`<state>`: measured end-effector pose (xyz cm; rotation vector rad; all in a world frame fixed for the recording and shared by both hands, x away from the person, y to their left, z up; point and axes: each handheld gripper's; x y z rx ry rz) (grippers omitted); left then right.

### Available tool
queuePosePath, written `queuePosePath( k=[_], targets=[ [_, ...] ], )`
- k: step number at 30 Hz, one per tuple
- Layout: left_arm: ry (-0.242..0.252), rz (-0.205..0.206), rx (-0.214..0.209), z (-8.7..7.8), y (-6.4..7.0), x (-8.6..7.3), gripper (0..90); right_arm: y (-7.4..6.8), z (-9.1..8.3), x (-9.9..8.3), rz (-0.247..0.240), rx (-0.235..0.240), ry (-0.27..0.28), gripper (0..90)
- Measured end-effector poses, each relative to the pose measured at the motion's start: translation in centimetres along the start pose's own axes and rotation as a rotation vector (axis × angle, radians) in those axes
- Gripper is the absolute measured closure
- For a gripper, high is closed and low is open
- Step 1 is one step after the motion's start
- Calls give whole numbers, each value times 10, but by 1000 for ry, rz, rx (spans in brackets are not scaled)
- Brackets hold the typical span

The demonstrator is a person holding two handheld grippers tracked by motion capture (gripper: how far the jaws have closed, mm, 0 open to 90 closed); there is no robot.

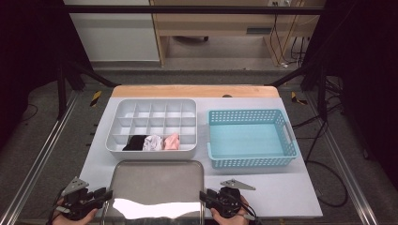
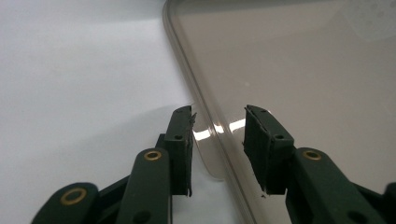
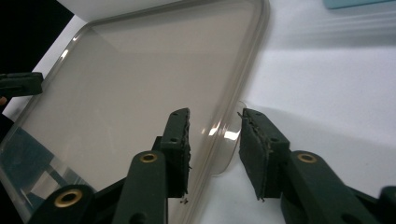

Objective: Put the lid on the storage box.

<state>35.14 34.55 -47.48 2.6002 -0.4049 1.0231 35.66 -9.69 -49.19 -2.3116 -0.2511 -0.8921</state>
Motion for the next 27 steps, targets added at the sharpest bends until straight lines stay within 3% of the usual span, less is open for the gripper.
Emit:
queuePosePath(
  k=[12, 15, 18, 20, 27],
  targets=[
    [-1, 1, 3, -1, -1, 0, 618, 4, 6, 8, 8, -3, 12, 647],
    [1, -6, -4, -1, -2, 0, 623, 6, 7, 9, 3, 10, 14, 635],
    [0, -6, -5, -1, -2, 0, 625, 9, 5, 11, -23, 39, -20, 634],
    [0, -6, -6, -1, -2, 0, 625, 12, 3, 8, -13, 66, -9, 626],
    [-1, -8, -10, 0, -3, 0, 619, 10, -3, -3, -17, 70, 20, 615]
  ],
)
Point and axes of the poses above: each handheld gripper's, and its own axes: z roughly forward along the jaws, x roughly out of its top, y roughly to its right, and after that the axes turned 1 degree about x, right-handed
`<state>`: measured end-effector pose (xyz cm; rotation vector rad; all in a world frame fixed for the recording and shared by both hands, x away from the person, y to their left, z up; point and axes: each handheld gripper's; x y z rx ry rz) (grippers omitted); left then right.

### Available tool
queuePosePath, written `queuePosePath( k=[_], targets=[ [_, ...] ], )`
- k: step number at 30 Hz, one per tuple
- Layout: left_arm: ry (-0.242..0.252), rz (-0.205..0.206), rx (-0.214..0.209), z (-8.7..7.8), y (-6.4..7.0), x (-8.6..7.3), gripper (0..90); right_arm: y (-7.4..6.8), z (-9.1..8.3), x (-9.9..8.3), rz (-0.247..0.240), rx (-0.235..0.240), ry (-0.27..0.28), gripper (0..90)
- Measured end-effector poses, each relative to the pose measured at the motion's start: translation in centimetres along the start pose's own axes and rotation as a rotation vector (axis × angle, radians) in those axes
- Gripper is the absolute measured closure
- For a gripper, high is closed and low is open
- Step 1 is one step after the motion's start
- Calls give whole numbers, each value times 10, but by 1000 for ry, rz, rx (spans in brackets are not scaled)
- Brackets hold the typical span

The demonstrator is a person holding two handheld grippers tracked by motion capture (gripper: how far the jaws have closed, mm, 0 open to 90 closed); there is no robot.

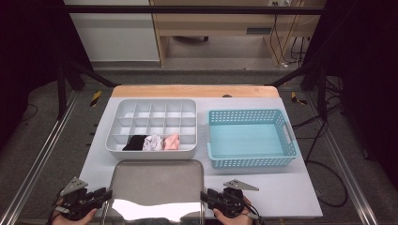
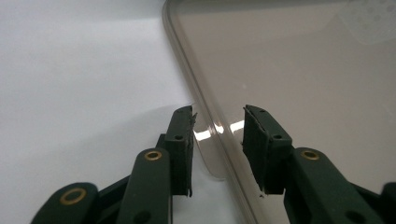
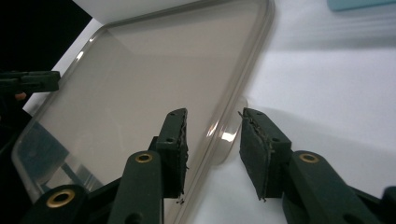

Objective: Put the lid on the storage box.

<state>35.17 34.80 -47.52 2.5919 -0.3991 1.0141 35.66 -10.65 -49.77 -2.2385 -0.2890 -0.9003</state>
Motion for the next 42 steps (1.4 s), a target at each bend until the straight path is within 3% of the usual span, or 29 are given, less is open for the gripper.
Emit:
queuePosePath(
  k=[13, 22, 36, 38, 39, 41, 42],
  targets=[
    [-3, -9, -1, 0, -1, 0, 621, -4, 1, 2, 68, -23, -6, 644],
    [2, -27, -15, 0, -3, 0, 619, -4, -6, 8, 96, 19, 22, 670],
    [7, -49, -38, -1, -7, -1, 612, -11, -10, 16, 81, 38, 113, 666],
    [10, -59, -42, -1, -8, -1, 606, -14, -7, 18, 96, 82, 109, 679],
    [10, -61, -42, -1, -8, -1, 607, -18, -6, 19, 77, 69, 131, 681],
    [11, -60, -41, -1, -8, -1, 608, -22, -5, 22, 23, 41, 124, 668],
    [11, -61, -41, -1, -8, -1, 608, -23, -6, 22, 26, 44, 129, 666]
  ],
)
Point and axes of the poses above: each handheld gripper's, and its own axes: z roughly forward along the jaws, x roughly out of its top, y roughly to its right, and after that the axes turned 1 degree about x, right-handed
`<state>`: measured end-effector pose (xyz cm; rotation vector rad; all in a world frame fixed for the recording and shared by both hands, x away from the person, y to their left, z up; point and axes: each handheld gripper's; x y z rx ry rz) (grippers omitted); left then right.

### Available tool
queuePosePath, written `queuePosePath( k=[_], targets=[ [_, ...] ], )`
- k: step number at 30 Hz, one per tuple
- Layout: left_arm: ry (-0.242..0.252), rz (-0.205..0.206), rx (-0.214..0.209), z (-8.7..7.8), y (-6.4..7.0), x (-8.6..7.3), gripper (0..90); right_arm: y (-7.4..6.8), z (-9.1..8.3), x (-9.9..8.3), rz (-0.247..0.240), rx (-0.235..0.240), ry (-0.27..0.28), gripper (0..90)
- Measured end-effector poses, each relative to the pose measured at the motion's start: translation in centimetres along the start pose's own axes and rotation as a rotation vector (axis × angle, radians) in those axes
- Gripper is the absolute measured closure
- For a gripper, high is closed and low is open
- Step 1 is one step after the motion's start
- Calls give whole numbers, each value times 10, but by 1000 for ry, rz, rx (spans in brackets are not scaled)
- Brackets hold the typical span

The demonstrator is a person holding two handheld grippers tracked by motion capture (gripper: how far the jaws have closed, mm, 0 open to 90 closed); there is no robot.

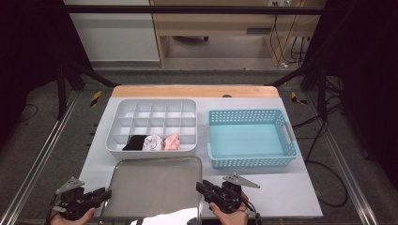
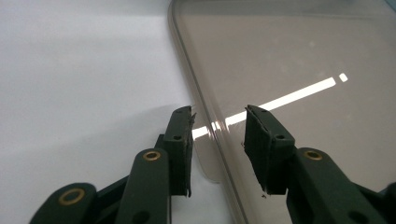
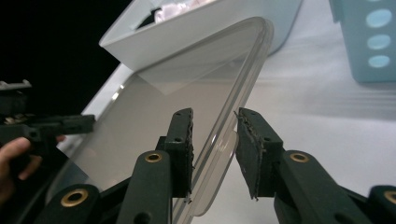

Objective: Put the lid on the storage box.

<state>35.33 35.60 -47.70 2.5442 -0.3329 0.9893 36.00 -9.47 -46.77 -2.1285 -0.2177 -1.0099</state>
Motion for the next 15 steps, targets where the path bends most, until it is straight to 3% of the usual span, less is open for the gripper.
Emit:
queuePosePath(
  k=[4, 12, 15],
  targets=[
    [0, -1, 4, 0, 0, 0, 607, 0, 2, -1, 7, 4, 0, 608],
    [-1, -10, 2, 0, -1, 0, 607, 1, 5, 1, 11, 16, -1, 570],
    [1, -14, -1, 0, -1, 0, 608, 3, 8, 2, 32, 25, 12, 553]
  ],
)
Point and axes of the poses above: each handheld gripper's, and its own axes: z roughly forward along the jaws, x roughly out of its top, y roughly to its right, and after that the axes turned 1 degree about x, right-handed
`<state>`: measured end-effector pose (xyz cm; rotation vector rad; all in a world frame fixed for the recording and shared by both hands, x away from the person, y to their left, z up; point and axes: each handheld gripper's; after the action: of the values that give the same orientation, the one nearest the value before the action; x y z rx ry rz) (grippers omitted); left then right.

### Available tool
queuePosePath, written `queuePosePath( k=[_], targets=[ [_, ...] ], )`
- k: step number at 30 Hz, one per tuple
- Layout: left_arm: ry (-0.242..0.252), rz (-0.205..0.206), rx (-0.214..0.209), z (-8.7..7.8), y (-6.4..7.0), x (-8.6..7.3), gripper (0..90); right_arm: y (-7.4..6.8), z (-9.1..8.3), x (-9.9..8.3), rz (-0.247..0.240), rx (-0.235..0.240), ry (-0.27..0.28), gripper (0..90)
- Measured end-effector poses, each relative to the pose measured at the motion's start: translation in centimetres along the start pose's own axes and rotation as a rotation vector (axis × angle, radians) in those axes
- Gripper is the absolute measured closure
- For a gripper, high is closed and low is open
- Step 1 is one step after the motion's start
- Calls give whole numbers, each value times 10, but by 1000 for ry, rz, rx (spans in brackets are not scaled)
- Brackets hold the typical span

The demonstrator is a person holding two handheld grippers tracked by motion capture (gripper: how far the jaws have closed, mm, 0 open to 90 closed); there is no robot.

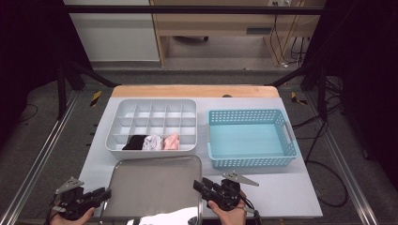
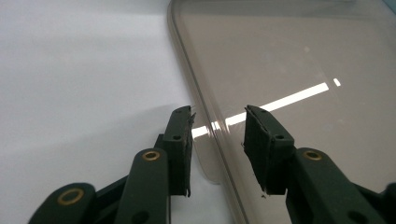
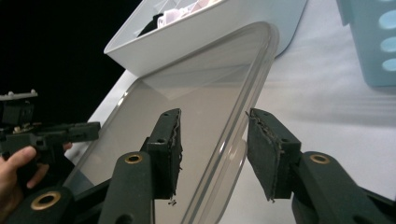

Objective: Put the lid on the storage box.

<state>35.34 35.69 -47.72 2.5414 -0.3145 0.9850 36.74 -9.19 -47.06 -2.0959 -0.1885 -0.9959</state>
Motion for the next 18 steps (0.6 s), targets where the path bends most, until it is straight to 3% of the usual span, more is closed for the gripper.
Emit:
queuePosePath(
  k=[5, 12, 15, 18],
  targets=[
    [3, -4, -5, 0, -1, 0, 607, -1, 1, 2, 9, 17, 17, 535],
    [5, -10, -13, 0, -1, 0, 592, -4, -3, 5, 16, 92, 95, 546],
    [5, -11, -13, 0, -1, 0, 586, -6, -3, 6, 5, 91, 95, 535],
    [2, -1, -6, 0, 0, 0, 572, -3, -2, 4, 41, 90, 90, 534]
  ],
)
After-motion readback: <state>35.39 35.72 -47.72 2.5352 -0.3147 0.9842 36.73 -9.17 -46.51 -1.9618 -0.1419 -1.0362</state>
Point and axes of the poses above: each handheld gripper's, and its own axes: z roughly forward along the jaws, x roughly out of its top, y roughly to its right, and after that the axes turned 1 degree about x, right-handed
